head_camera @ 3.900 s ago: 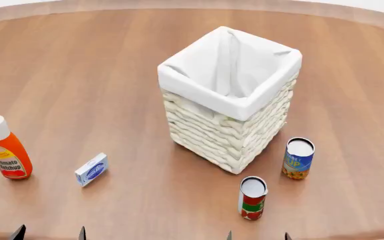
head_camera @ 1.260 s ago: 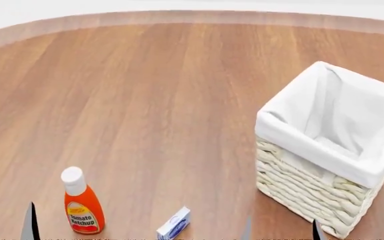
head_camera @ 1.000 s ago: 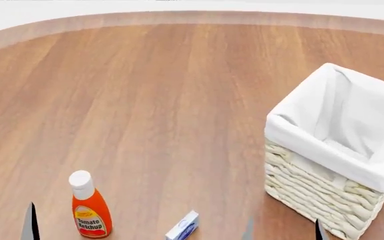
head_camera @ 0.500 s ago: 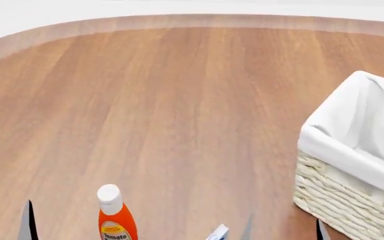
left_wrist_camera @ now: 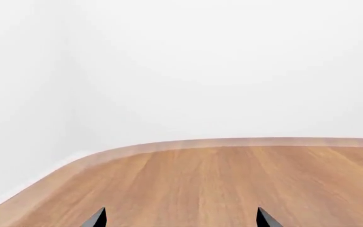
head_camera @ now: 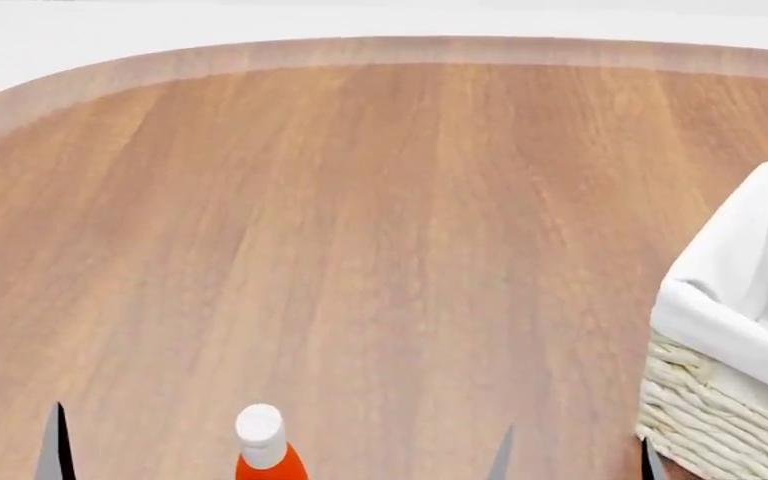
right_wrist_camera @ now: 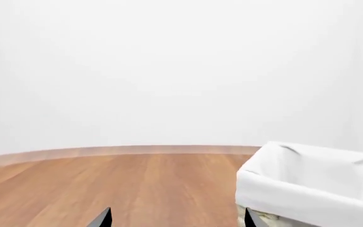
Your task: Pick up the ketchup, and put it in the basket.
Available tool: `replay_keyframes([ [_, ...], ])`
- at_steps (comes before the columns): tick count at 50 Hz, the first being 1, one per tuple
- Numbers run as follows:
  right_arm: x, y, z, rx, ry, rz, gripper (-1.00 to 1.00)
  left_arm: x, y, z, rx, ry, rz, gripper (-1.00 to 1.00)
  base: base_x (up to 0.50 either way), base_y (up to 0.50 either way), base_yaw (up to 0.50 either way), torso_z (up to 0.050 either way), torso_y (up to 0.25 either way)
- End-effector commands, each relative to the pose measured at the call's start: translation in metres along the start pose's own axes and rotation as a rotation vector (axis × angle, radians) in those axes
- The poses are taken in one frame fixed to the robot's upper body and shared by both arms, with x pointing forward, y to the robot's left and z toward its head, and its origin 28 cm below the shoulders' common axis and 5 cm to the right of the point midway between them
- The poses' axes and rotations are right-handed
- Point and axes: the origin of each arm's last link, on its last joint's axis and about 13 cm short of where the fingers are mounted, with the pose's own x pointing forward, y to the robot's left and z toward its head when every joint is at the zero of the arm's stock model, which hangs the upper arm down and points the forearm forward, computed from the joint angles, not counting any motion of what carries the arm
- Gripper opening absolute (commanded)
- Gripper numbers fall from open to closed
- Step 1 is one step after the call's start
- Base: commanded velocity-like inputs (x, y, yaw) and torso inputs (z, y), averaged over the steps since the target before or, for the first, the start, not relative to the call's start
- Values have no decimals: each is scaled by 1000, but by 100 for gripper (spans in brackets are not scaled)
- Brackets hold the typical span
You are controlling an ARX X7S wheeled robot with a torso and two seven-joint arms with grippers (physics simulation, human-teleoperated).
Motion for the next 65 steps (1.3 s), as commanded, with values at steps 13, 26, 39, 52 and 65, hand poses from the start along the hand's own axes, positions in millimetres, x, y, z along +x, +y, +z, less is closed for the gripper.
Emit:
replay_keyframes([
  [13,0,0,-8,3,21,-9,100,2,5,-4,-3,2,21,100,258,13,0,0,0],
  [26,2,1,-7,-8,30,-17,100,3,6,-1,-5,-2,25,100,0,0,0,0,0],
  [39,-8,-1,-7,-11,102,124,100,6,9,1,-3,-10,36,100,0,0,0,0,0],
  [52,-31,-19,0,-18,158,255,100,2,13,3,-2,-12,48,100,0,0,0,0,0],
  [65,-42,-27,11,-41,161,368,100,1,14,3,-3,-12,50,100,0,0,0,0,0],
])
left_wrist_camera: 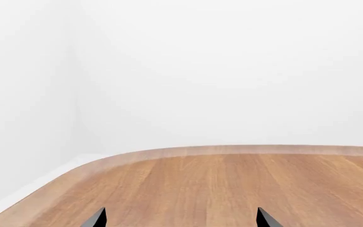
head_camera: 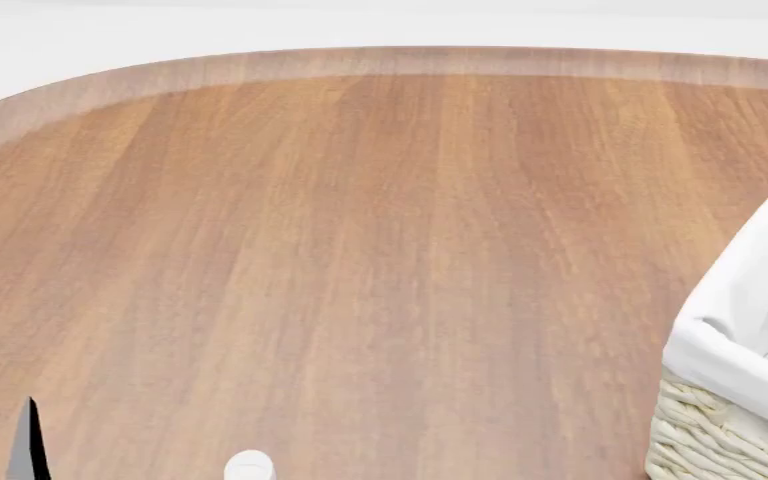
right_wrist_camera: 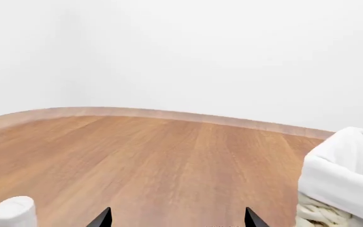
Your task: Pick up the ketchup, and put it in the basket.
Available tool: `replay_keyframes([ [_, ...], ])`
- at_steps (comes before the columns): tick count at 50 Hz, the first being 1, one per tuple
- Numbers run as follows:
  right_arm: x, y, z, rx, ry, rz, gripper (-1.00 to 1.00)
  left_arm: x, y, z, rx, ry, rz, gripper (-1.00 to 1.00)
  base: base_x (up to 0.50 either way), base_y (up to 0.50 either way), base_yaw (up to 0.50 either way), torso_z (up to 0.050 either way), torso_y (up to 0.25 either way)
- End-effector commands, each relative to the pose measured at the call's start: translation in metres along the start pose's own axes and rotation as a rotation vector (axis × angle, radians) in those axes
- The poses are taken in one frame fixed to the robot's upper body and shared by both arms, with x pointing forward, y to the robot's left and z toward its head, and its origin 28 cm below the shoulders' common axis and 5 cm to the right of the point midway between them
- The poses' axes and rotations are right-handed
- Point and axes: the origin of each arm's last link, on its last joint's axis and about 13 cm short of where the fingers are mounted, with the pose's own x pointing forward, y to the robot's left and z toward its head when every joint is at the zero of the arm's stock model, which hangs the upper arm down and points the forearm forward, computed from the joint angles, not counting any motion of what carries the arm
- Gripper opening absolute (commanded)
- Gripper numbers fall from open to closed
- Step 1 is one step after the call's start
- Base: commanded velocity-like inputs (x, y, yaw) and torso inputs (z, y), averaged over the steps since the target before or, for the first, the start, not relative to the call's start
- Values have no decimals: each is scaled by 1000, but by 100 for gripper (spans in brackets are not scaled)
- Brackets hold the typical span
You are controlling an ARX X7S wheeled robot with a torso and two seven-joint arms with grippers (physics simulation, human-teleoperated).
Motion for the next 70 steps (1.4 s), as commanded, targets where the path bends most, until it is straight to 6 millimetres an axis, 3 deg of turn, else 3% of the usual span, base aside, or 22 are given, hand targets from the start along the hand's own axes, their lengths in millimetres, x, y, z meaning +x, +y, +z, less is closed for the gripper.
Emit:
replay_keyframes([
  [1,-12,-3,1,-24,23,117,100,3,5,-4,0,4,24,100,0,0,0,0,0],
  [19,-14,0,3,-16,29,201,100,3,5,-4,4,3,25,100,0,0,0,0,0],
  [32,7,10,-9,12,99,295,100,4,5,-1,-1,-4,30,100,0,0,0,0,0],
  [46,25,21,-6,20,113,356,100,4,5,0,-2,-9,29,100,0,0,0,0,0],
  [57,34,30,-2,16,121,404,100,3,5,1,-5,-11,29,100,0,0,0,0,0],
  [70,39,37,-12,5,157,440,100,1,5,1,-7,-13,30,100,0,0,0,0,0],
])
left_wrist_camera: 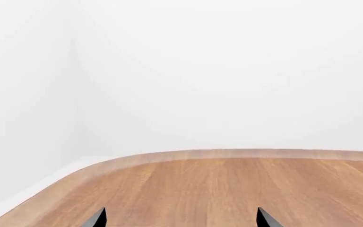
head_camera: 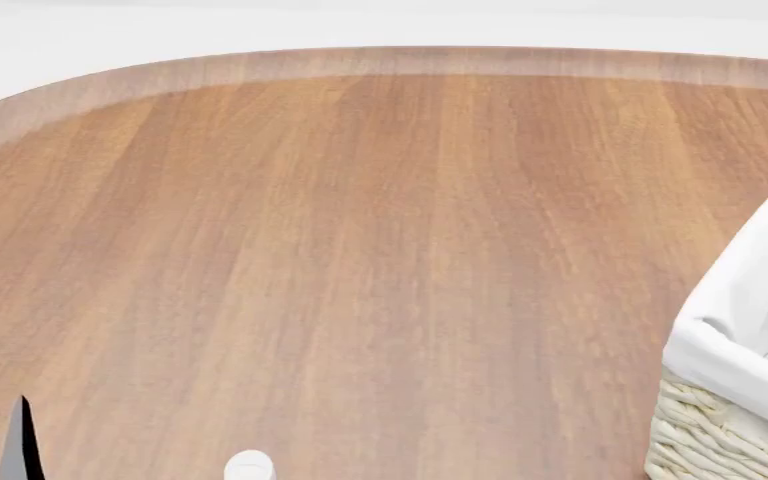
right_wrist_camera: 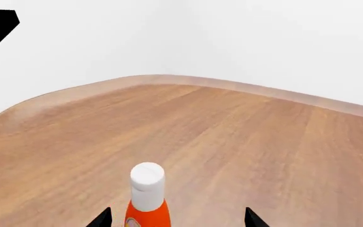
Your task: Pick up the ketchup, and put it in the basket.
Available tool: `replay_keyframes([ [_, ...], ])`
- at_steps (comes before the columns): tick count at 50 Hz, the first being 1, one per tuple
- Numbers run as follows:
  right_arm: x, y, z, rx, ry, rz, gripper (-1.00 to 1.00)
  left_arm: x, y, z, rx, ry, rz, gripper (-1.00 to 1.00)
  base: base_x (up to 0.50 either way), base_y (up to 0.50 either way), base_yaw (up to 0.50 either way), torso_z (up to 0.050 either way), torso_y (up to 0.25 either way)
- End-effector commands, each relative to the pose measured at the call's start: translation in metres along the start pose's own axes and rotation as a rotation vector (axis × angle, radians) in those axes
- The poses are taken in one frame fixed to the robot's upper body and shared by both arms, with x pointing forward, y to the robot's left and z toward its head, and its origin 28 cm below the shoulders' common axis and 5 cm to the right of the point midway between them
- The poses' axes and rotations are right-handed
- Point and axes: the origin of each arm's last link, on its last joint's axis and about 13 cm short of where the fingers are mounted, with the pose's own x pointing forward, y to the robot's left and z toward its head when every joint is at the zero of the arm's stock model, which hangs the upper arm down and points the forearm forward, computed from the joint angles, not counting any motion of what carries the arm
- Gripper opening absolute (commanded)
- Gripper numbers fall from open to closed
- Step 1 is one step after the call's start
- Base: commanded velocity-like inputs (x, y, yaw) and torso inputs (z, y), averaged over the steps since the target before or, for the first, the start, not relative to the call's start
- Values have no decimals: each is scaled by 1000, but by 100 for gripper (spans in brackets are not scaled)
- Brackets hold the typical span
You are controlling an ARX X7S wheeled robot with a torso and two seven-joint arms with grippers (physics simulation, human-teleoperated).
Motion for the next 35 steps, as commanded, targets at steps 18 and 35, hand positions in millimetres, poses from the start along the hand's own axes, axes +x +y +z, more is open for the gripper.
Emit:
replay_keyframes([
  [18,25,-7,-14,7,71,18,100,2,5,-2,-3,-4,24,100,0,0,0,0,0],
  [35,40,-2,-16,2,101,55,100,4,6,-2,-4,-6,26,100,0,0,0,0,0],
])
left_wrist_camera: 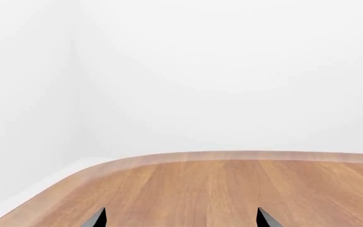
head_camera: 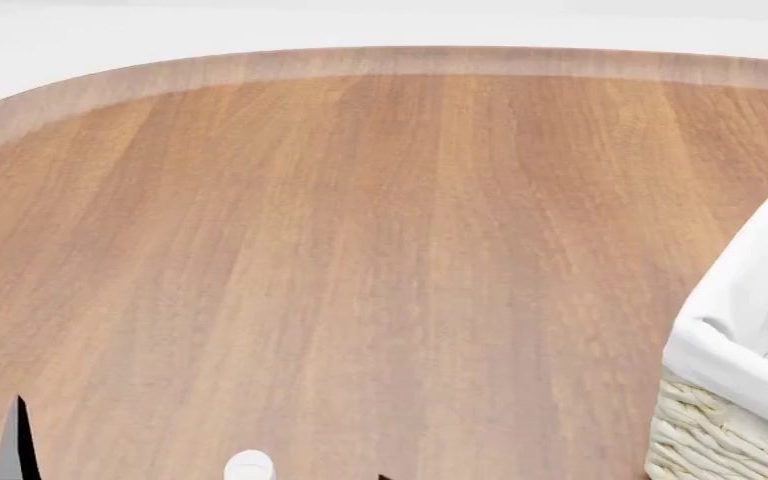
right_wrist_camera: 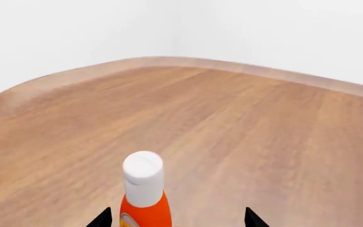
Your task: Pick up the ketchup, and put it in the basket.
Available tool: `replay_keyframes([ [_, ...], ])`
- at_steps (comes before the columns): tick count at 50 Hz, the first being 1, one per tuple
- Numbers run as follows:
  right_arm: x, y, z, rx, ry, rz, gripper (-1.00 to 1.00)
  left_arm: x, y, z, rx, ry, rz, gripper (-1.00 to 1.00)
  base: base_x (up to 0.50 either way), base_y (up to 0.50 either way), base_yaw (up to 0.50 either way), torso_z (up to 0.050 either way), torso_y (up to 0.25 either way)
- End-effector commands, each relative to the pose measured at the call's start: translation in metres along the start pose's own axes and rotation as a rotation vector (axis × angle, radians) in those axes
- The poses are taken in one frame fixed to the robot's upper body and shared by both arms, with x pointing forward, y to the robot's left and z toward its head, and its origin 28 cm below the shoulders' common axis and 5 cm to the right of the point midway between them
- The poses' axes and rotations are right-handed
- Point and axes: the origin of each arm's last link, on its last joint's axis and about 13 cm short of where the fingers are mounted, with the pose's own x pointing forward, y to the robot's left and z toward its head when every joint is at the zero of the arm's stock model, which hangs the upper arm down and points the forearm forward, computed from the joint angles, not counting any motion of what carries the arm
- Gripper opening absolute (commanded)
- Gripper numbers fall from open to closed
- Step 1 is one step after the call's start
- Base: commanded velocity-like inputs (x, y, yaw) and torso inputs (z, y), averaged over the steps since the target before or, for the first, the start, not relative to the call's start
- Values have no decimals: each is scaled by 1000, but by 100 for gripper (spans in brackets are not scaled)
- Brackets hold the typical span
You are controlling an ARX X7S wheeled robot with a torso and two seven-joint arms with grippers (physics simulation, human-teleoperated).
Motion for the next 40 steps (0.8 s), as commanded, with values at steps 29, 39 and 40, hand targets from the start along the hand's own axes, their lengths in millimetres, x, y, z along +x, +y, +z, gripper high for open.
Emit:
replay_keyframes([
  [29,36,3,-9,-30,105,57,100,4,5,-7,1,1,22,100,0,0,0,0,0],
  [39,43,8,-11,-48,120,82,100,2,5,-6,-1,0,26,100,0,0,0,0,0],
  [40,44,8,-11,-49,122,82,100,1,5,-5,-1,-1,26,100,0,0,0,0,0],
])
